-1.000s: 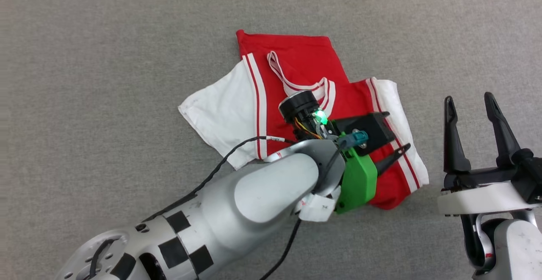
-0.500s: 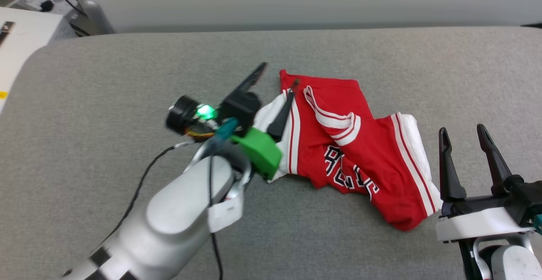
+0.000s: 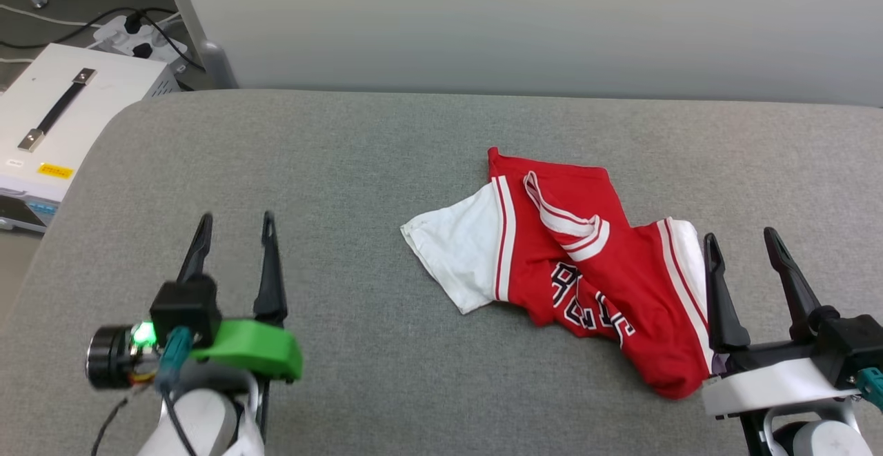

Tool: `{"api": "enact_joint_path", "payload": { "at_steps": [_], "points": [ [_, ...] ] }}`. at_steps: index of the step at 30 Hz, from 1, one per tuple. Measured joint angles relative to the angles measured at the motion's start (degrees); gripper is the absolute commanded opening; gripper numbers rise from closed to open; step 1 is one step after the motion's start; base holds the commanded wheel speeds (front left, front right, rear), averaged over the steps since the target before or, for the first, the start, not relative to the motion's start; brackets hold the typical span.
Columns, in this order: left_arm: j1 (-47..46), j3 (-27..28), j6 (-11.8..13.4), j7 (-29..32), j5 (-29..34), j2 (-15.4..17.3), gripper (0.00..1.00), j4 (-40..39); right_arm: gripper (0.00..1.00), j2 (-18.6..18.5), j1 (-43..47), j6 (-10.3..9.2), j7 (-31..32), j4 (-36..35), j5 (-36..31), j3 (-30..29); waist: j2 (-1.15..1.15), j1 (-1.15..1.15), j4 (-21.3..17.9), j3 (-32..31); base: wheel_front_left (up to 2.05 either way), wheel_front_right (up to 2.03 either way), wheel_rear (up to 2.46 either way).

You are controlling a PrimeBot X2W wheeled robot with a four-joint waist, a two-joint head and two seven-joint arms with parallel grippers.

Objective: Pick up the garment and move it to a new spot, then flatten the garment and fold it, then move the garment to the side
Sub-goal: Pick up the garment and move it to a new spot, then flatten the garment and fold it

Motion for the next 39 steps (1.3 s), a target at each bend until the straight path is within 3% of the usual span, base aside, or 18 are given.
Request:
{"api": "enact_joint_path", "payload": {
  "at_steps": [6, 14, 26, 31, 39],
  "points": [
    [8.06, 6.65, -5.11, -0.01, 3.11, -3.58, 1.00, -1.32, 1.00, -0.01, 1.60, 0.00, 0.00, 1.19, 0.96, 0.47, 0.00, 0.00, -0.03, -1.01, 0.00, 0.00, 0.00],
    [11.56, 10.89, -11.34, -0.01, 7.51, -9.21, 1.00, 1.70, 1.00, 0.00, 4.11, 0.00, 0.00, 3.34, 2.22, 0.54, 0.00, 0.00, -0.17, -1.86, 0.00, 0.00, 0.00],
    [12.61, 17.11, -17.68, -0.01, 12.29, -14.11, 1.00, 5.49, 1.00, 0.00, 5.43, 0.00, 0.00, 4.82, 3.36, 0.98, 0.00, 0.00, -1.05, -2.33, 0.00, 0.00, 0.00],
    [9.72, 19.29, -20.04, -0.01, 14.16, -13.90, 1.00, 5.00, 1.00, -0.01, 4.93, 0.00, 0.00, 4.39, 3.35, 1.08, 0.00, 0.00, -1.66, -1.39, 0.00, 0.00, 0.00],
    [-10.51, 16.40, -25.07, 1.12, 13.90, -9.81, 1.00, 10.50, 1.00, 0.00, 2.33, 0.00, 0.00, 3.45, 3.15, 1.70, 0.00, 0.00, -2.69, 1.29, 0.00, 0.00, 0.00]
  ]
}}
